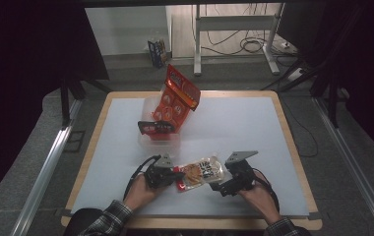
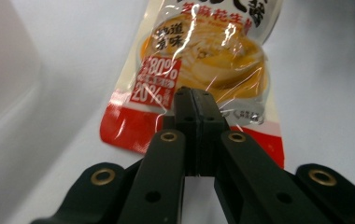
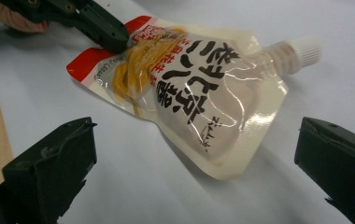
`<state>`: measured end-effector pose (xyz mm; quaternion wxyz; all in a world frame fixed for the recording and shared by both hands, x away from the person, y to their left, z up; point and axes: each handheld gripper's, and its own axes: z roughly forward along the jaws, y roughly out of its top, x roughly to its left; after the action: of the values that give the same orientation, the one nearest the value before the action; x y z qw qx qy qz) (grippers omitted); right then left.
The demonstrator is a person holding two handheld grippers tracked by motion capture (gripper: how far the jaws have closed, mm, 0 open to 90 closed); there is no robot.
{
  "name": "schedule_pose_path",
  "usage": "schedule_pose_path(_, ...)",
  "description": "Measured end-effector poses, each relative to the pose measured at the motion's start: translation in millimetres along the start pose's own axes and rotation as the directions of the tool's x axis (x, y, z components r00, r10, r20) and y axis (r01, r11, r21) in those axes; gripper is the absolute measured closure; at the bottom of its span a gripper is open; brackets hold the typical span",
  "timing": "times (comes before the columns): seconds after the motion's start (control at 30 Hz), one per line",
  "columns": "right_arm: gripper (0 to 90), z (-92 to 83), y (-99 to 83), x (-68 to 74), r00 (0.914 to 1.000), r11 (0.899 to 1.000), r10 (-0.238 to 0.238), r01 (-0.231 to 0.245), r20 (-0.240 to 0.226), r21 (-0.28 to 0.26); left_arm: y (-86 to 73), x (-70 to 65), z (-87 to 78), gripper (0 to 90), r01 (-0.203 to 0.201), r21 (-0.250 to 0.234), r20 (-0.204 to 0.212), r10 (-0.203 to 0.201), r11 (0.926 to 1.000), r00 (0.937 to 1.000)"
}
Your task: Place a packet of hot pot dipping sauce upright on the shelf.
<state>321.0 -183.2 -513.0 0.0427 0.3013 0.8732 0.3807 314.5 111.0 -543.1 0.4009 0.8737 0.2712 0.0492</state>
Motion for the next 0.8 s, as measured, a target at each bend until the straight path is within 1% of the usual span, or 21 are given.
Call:
schedule_pose_path(0.03,0.0,1.7,0.3,0.2,1.0,1.0,-0.002,0.002,-0.003,0.001,-0.7,0.2,-0.3,90.0,0.01,-0.005,0.001,-0.01,0.9999,0.9999)
schedule_pose_path(0.07,0.0,3.4,0.7,0.8,0.9999,1.0,-0.001,0.001,-0.01,0.003,-1.0,1.2,-1.5,90.0,0.003,0.004,0.0,-0.003,1.0,1.0)
schedule_pose_path(0.13,0.0,7.0,2.0,2.5,0.9999,1.0,0.001,-0.001,-0.017,0.01,-1.8,0.9,-2.6,90.0,0.007,0.003,-0.008,-0.006,1.0,0.9999)
schedule_pose_path(0.17,0.0,9.2,2.6,3.1,0.9998,1.0,-0.002,0.002,-0.017,0.014,-2.3,1.5,-3.8,90.0,-0.004,0.012,-0.013,0.004,0.9999,0.9999)
schedule_pose_path(0.2,0.0,11.4,3.1,3.7,0.9999,1.0,0.0,0.001,-0.013,0.022,-2.8,1.1,-3.9,90.0,0.005,0.006,-0.014,-0.005,1.0,0.9999)
schedule_pose_path(0.3,0.0,16.6,3.6,2.9,0.9999,0.999,0.011,-0.011,0.002,0.05,-4.0,2.9,-5.9,90.0,0.011,0.012,-0.017,-0.011,0.9999,0.9998)
schedule_pose_path(0.37,0.0,17.2,3.5,0.3,0.9994,0.998,0.027,-0.029,0.022,0.054,-4.5,3.8,-7.1,90.0,0.007,0.019,-0.021,-0.007,0.9998,0.9998)
schedule_pose_path(0.4,0.0,17.3,3.1,-1.8,0.9989,0.998,0.036,-0.038,0.031,0.056,-4.4,2.8,-6.6,90.0,0.013,0.013,-0.023,-0.012,0.9998,0.9997)
schedule_pose_path(0.43,0.0,17.4,2.6,-3.6,0.9982,0.997,0.044,-0.047,0.04,0.06,-4.1,2.1,-6.4,90.0,0.008,0.015,-0.028,-0.007,0.9999,0.9996)
schedule_pose_path(0.47,0.0,18.0,2.0,-5.4,0.9979,0.997,0.05,-0.052,0.041,0.064,-3.8,1.6,-6.4,90.0,0.005,0.017,-0.031,-0.004,0.9998,0.9995)
schedule_pose_path(0.53,0.0,19.2,2.0,-7.2,0.9977,0.996,0.063,-0.064,0.026,0.056,-3.8,1.4,-6.7,90.0,-0.005,0.023,-0.034,0.006,0.9997,0.9994)
schedule_pose_path(0.63,0.0,22.9,4.7,-6.8,0.9966,0.996,0.081,-0.081,-0.014,0.04,-3.6,0.9,-6.6,90.0,-0.007,0.024,-0.038,0.008,0.9997,0.9992)
schedule_pose_path(0.73,0.0,25.9,7.3,-4.9,0.9965,0.996,0.08,-0.079,-0.024,0.042,-3.6,1.0,-6.9,90.0,-0.012,0.028,-0.039,0.013,0.9995,0.9991)
schedule_pose_path(0.8,0.0,26.6,8.1,-5.6,0.9925,0.994,0.11,-0.108,-0.053,0.031,-3.6,0.6,-6.6,90.0,-0.006,0.024,-0.04,0.007,0.9997,0.9992)
